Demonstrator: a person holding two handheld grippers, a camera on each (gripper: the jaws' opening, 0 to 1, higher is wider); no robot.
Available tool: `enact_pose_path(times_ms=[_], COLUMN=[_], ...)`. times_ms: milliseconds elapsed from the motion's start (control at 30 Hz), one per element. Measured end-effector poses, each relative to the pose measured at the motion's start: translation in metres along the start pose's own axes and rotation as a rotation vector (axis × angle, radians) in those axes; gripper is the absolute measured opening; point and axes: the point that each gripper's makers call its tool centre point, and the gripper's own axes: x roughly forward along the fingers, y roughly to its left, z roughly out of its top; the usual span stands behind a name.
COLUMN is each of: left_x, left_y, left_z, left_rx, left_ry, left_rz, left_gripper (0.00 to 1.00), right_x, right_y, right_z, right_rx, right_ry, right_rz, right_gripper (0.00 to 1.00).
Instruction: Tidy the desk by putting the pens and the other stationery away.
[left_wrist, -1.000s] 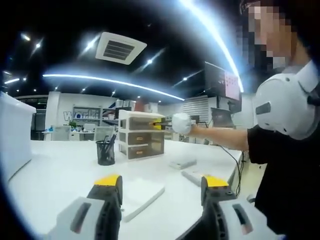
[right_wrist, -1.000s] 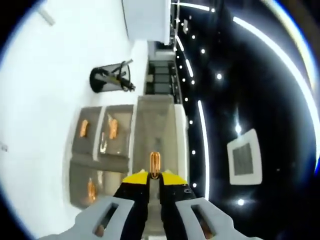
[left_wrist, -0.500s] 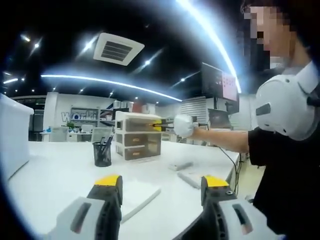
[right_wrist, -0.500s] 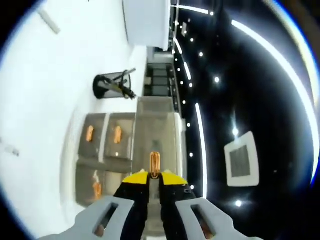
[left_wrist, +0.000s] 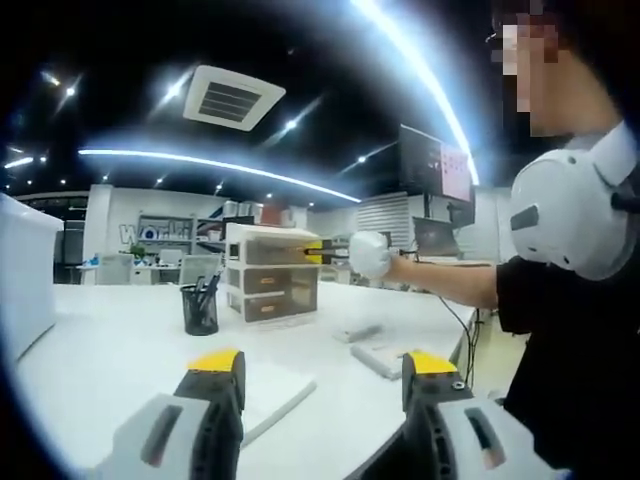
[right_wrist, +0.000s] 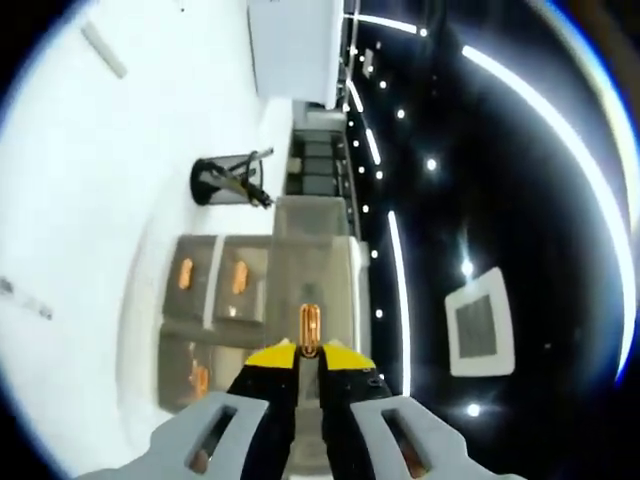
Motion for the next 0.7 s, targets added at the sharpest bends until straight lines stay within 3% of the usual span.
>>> enact_pose_path(times_ms=[700], left_x=[0.011], left_y=[-0.01], left_z=[0.0], left_rx=[0.005], left_ry=[0.011], left_rz=[-0.033], left_gripper=[0.63], right_x=[-0.017], right_y=[0.001], right_z=[0.004], right_rx=[-0.007], right_ry=[-0.014], right_rz=[-0.014], right_gripper=[0.05])
